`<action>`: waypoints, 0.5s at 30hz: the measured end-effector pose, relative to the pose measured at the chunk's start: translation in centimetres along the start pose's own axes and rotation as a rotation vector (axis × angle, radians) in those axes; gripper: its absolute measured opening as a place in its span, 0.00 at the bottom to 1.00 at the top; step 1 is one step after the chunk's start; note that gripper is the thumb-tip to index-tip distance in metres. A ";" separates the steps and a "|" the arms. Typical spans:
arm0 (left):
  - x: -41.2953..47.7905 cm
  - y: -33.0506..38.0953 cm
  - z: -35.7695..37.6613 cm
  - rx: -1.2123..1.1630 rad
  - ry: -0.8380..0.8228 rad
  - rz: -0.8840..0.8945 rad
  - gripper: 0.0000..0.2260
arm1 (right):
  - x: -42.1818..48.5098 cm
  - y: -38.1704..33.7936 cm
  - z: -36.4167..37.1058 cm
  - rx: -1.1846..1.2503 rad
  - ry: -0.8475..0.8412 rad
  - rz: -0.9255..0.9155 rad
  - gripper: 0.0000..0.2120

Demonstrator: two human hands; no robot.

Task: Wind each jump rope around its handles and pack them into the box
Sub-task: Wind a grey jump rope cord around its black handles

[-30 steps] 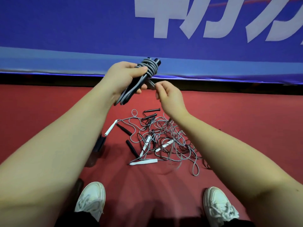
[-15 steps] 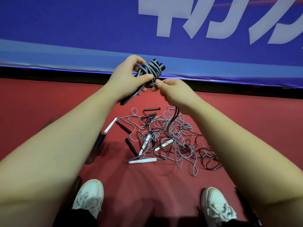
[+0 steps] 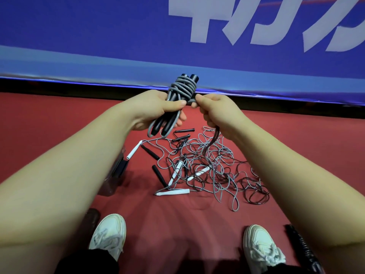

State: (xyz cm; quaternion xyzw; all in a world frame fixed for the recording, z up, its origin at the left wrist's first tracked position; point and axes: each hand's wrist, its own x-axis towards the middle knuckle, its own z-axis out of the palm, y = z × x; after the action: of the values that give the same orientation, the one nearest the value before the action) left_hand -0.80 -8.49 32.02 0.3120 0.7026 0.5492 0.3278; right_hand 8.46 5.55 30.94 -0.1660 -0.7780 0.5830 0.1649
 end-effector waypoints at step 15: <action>1.8 -1.0 1.0 0.473 0.255 0.025 0.02 | -0.4 0.0 -0.1 -0.474 -0.129 0.061 0.16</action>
State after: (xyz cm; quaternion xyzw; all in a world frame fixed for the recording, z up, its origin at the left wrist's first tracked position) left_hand -1.12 -6.71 30.68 0.3171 0.8430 0.4086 0.1478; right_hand 8.89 5.44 30.91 -0.1858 -0.8966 0.3984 0.0534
